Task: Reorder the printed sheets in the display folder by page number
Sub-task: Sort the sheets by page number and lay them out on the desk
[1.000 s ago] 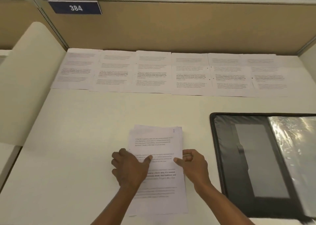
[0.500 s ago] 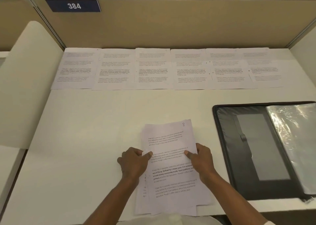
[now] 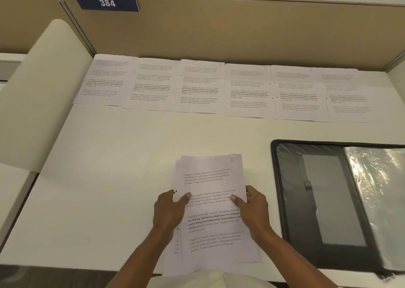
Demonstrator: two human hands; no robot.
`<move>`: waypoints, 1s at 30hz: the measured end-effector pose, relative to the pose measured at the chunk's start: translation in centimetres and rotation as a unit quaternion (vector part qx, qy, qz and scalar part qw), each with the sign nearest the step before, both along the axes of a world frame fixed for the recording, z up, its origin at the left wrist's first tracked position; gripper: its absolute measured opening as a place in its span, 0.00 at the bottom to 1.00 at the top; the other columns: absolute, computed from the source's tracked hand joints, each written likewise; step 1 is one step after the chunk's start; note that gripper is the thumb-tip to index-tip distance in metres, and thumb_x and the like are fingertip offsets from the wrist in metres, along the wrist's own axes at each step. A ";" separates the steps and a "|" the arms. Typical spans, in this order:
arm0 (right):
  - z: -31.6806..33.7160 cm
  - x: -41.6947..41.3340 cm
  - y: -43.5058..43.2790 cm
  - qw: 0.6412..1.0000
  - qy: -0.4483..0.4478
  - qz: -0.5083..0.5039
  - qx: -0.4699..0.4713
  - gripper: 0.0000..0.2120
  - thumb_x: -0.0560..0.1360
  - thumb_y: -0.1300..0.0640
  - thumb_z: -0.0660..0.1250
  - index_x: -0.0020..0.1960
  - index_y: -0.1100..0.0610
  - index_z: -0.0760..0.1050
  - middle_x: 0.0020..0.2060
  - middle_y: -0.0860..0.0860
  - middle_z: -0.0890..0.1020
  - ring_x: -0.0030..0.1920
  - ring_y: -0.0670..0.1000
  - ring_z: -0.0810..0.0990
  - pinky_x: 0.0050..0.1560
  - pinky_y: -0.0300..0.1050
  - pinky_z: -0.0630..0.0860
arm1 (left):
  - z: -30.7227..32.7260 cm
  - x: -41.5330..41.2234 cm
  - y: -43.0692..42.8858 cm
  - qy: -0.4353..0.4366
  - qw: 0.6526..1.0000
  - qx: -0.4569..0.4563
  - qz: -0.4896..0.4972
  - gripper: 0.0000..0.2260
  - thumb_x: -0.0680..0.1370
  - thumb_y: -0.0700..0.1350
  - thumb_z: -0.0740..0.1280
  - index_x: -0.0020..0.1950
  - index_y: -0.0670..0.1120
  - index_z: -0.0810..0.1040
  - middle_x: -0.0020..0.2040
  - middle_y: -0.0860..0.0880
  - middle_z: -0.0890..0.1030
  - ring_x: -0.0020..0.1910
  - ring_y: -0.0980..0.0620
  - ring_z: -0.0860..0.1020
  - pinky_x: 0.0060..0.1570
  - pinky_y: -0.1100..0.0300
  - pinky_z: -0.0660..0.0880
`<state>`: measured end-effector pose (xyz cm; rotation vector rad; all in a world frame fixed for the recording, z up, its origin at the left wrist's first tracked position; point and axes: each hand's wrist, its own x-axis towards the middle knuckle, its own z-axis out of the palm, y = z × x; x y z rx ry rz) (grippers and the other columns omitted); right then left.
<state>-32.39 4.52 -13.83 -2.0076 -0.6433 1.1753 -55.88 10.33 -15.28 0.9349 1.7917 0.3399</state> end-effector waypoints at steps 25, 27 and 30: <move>1.2 3.3 -0.7 0.995 0.024 0.100 0.014 0.27 0.62 0.49 0.87 0.53 0.47 0.75 0.47 0.50 0.86 0.47 0.54 0.86 0.49 0.58 0.85 | 1.6 0.9 -5.0 -0.181 0.967 0.054 0.171 0.17 0.71 0.32 0.81 0.57 0.42 0.86 0.50 0.47 0.89 0.48 0.46 0.88 0.41 0.56 0.85; 0.9 3.6 -0.7 0.995 0.028 0.090 0.033 0.29 0.62 0.47 0.87 0.54 0.47 0.72 0.49 0.51 0.85 0.49 0.54 0.85 0.50 0.58 0.85 | 1.2 1.0 -5.2 -0.184 0.965 0.050 0.183 0.16 0.72 0.31 0.80 0.57 0.43 0.85 0.51 0.47 0.89 0.48 0.45 0.88 0.43 0.53 0.85; 0.8 3.5 -0.8 0.994 0.021 0.073 0.077 0.23 0.69 0.50 0.84 0.52 0.48 0.71 0.46 0.51 0.82 0.48 0.55 0.82 0.49 0.56 0.83 | 0.6 0.7 -5.2 -0.191 0.963 0.042 0.188 0.16 0.73 0.31 0.78 0.58 0.43 0.84 0.53 0.46 0.89 0.49 0.44 0.88 0.45 0.50 0.85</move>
